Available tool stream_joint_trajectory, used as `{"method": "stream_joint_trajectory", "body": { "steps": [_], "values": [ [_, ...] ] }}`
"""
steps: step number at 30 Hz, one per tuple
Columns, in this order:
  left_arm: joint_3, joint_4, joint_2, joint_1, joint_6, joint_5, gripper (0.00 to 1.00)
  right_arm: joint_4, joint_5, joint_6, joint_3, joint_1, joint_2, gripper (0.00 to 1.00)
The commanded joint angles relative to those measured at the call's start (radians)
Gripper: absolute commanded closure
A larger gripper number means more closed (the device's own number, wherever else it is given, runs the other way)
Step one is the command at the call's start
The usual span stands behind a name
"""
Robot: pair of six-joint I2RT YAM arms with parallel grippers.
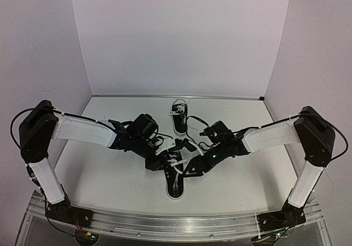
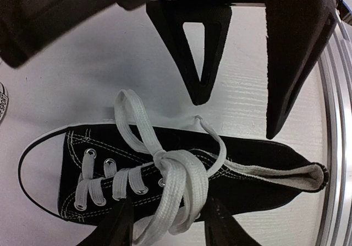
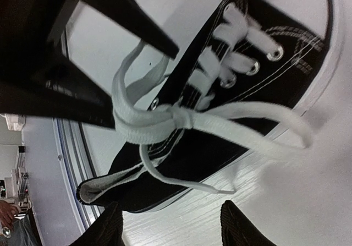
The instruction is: Tie the shoes
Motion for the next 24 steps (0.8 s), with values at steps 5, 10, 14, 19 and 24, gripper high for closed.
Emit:
{"method": "stream_joint_trajectory", "body": {
  "steps": [5,10,14,19,24],
  "values": [
    [0.042,0.031,0.009,0.021,0.009,0.059,0.67,0.158,-0.010,-0.025,-0.027,0.005,-0.004,0.42],
    [0.030,0.037,0.011,0.028,0.007,0.066,0.70,0.183,-0.011,-0.043,-0.013,0.006,0.026,0.39],
    [0.029,0.038,0.013,0.034,0.007,0.069,0.74,0.185,-0.036,-0.065,-0.007,0.010,0.045,0.39],
    [0.027,0.044,0.020,0.041,0.006,0.076,0.77,0.192,-0.052,-0.079,0.001,0.018,0.094,0.39],
    [0.025,0.046,0.022,0.045,0.004,0.074,0.82,0.205,-0.069,-0.080,0.007,0.023,0.118,0.45]
  ]
}}
